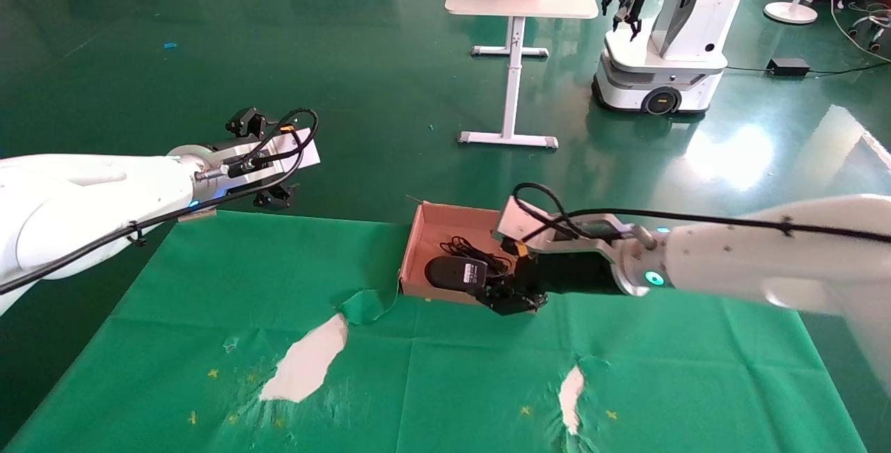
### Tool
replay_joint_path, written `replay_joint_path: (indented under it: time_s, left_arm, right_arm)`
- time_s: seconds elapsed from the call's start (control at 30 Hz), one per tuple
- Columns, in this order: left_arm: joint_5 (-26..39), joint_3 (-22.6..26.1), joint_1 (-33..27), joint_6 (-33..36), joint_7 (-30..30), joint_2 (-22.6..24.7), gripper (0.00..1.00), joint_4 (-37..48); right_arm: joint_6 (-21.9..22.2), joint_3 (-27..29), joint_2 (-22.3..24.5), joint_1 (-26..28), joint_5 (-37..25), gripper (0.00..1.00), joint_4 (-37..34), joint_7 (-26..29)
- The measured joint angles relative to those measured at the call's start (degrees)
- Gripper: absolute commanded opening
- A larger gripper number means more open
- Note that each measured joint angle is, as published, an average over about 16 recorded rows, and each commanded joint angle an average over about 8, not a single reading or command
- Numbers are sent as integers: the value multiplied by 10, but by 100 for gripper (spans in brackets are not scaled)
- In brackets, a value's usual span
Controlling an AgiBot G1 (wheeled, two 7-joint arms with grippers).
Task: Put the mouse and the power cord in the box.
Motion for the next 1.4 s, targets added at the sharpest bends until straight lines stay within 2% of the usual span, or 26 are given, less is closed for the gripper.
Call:
replay_joint_path:
  time_s: [0.23, 0.47, 1.4]
  left_arm:
    - [-8, -7, 5, 7, 2, -4, 100, -5]
    - [-52, -45, 30, 44, 16, -22, 100, -28]
    - [-395, -341, 221, 334, 125, -164, 100, -209]
  right_arm:
    - [-39, 32, 51, -44, 74, 100, 61, 15]
    - [-79, 65, 101, -87, 147, 100, 123, 30]
    - [-233, 191, 299, -258, 435, 100, 363, 89]
